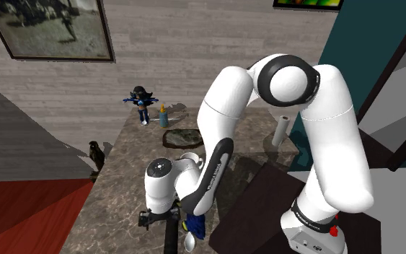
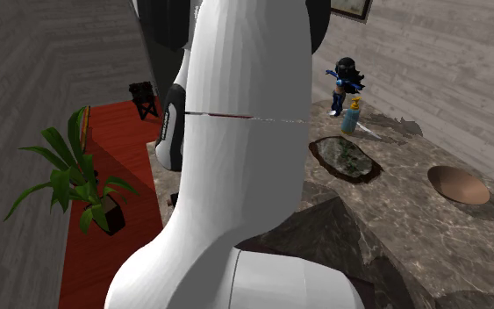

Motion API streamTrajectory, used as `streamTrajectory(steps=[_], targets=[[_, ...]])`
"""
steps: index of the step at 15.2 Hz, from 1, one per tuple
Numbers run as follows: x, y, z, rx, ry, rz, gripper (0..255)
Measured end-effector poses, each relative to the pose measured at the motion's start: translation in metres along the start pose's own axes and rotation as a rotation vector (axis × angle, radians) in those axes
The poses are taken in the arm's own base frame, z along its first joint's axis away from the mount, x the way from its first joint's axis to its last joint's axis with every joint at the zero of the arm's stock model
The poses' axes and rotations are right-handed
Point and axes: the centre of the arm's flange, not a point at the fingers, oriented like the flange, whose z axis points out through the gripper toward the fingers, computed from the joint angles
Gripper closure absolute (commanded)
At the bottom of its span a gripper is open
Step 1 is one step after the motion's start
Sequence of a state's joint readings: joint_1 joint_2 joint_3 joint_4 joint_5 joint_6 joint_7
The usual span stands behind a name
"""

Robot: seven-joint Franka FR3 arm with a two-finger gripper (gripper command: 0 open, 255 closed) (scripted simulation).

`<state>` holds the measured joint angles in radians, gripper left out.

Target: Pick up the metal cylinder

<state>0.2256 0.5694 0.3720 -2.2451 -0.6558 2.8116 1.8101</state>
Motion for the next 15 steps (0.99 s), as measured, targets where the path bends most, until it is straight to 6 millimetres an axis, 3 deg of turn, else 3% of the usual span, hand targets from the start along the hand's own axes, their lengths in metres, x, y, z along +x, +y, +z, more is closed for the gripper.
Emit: streamTrajectory(steps=[1,2,5,11,15], targets=[[0.003,0.007,0.007,-0.015,-0.009,0.003,0],[0.002,0.009,0.017,-0.029,-0.011,0.005,255],[-0.003,0.013,0.030,-0.049,-0.017,0.006,255],[-0.003,0.011,0.033,-0.050,-0.018,0.004,255],[-0.002,0.017,0.017,-0.055,-0.020,0.006,255]])
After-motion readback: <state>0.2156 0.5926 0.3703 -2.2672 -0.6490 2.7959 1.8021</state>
